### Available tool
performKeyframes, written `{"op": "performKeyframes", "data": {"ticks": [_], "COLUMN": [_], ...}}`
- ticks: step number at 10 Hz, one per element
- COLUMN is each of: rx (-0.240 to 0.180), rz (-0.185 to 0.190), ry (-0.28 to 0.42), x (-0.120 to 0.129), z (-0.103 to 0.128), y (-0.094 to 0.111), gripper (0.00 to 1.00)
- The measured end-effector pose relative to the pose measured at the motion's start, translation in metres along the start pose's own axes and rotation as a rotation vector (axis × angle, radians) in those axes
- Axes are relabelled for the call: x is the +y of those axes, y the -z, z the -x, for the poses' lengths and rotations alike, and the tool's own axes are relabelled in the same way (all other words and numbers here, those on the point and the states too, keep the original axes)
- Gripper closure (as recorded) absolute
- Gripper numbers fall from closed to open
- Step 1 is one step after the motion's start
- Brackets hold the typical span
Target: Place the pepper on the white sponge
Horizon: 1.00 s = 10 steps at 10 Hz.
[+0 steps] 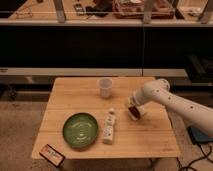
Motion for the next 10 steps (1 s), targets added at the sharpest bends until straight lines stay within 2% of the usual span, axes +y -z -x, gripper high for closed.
{"op": "performKeyframes", "data": {"ticks": [5, 10], "rx": [0.012, 0.005], "rz": [-0.018, -0.040], "ry": [0.017, 0.008], "x": [0.009, 0.026], "z": [-0.020, 0.003], "y": [0.008, 0.012], "gripper": [0.97, 0.97]}}
